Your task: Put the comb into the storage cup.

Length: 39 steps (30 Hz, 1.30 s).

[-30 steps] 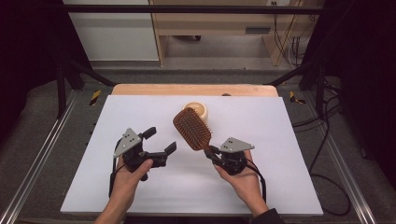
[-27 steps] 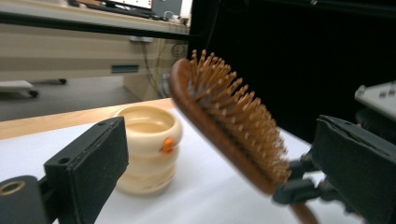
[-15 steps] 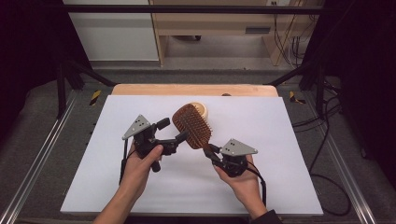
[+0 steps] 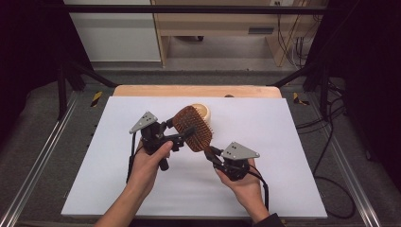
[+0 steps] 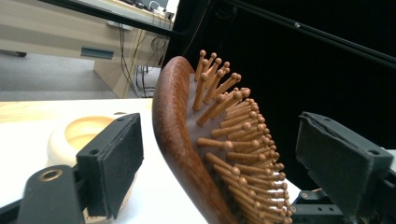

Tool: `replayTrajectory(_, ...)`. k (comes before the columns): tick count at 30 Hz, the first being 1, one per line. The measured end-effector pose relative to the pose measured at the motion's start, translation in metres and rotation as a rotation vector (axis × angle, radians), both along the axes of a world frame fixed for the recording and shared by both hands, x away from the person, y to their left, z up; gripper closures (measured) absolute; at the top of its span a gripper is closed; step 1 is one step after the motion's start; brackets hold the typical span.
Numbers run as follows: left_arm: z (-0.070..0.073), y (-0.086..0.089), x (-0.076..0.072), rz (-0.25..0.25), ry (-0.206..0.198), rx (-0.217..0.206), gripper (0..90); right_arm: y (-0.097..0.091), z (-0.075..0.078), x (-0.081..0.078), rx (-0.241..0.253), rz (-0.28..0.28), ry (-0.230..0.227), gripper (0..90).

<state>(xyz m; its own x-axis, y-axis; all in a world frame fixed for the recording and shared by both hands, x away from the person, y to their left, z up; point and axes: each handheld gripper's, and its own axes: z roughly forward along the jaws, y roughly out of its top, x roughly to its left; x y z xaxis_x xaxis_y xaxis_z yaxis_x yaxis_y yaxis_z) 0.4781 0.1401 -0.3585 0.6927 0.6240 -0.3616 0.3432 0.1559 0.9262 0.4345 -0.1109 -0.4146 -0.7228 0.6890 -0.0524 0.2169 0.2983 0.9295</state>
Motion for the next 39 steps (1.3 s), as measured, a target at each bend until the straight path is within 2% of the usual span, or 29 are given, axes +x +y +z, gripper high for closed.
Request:
replayTrajectory(2,0.000,0.000,0.000,0.013,-0.003,0.008,18.8,0.001,0.000,-0.001,-0.001,0.001,-0.007,72.9)
replayTrajectory(7,0.000,0.001,0.003,0.007,0.023,-0.025,25.8,0.002,0.000,-0.001,-0.001,0.004,-0.008,72.8)
replayTrajectory(10,0.001,0.000,0.003,0.006,0.013,-0.004,30.8,0.003,0.000,-0.001,0.001,0.003,-0.011,72.9)
replayTrajectory(14,0.000,-0.002,0.003,0.010,0.061,-0.041,36.0,0.004,-0.001,-0.001,0.007,0.003,-0.006,72.8)
replayTrajectory(19,0.000,-0.003,0.004,0.010,0.081,-0.063,43.1,0.003,-0.003,-0.001,0.017,0.001,0.009,72.8)
replayTrajectory(22,0.002,-0.003,0.003,-0.013,0.085,-0.074,48.1,0.003,-0.005,0.000,0.018,0.006,0.014,72.8)
replayTrajectory(30,0.003,-0.005,0.000,-0.009,0.103,-0.086,51.0,0.003,-0.009,0.000,0.037,0.016,0.033,72.6)
replayTrajectory(39,0.005,-0.009,-0.002,-0.016,0.086,-0.084,52.0,0.003,-0.011,0.001,0.047,0.015,0.042,72.4)
